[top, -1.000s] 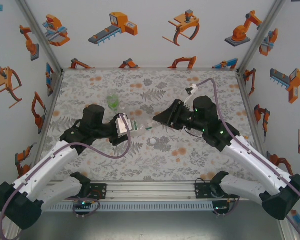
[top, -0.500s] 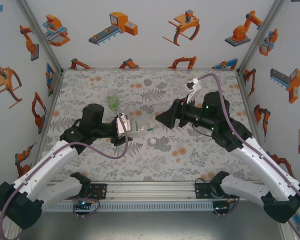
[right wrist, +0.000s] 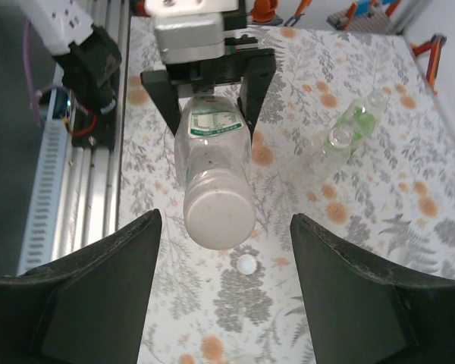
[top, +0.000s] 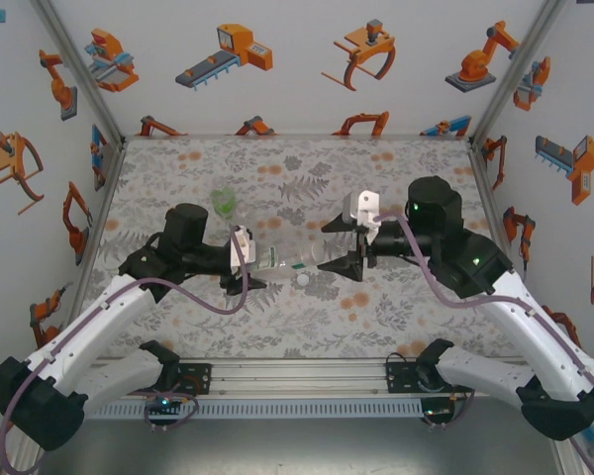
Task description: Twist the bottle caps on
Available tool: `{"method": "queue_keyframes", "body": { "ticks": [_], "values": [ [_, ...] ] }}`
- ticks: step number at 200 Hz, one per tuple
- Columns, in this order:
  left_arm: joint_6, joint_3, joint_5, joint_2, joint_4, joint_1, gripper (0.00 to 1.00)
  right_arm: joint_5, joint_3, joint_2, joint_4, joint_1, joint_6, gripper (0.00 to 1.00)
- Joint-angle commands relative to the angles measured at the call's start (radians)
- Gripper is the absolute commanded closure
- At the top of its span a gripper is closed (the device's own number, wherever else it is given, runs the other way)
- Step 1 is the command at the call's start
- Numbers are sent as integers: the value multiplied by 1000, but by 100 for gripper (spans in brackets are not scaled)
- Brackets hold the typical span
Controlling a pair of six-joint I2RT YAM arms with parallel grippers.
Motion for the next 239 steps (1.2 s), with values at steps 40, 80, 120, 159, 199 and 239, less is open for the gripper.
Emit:
{"method": "queue_keyframes", "body": {
  "ticks": [40,80,120,159,199,239],
  "values": [
    [25,36,62,1,-24,0,100,-108,-9,24,-13,5,-176,39],
    [27,36,64,-2,-27,0,100,-111,-18,33,-14,9,-176,46],
    [27,36,62,-5,-28,0,100,-108,-28,28,-3,11,-164,52],
    [28,36,63,-8,-28,0,100,-116,-34,34,0,13,-146,51],
    [27,35,62,-11,-29,0,100,-119,-42,33,17,17,-135,54],
    [29,36,61,-10,-29,-1,100,-120,-42,34,20,19,-124,62]
  ]
}}
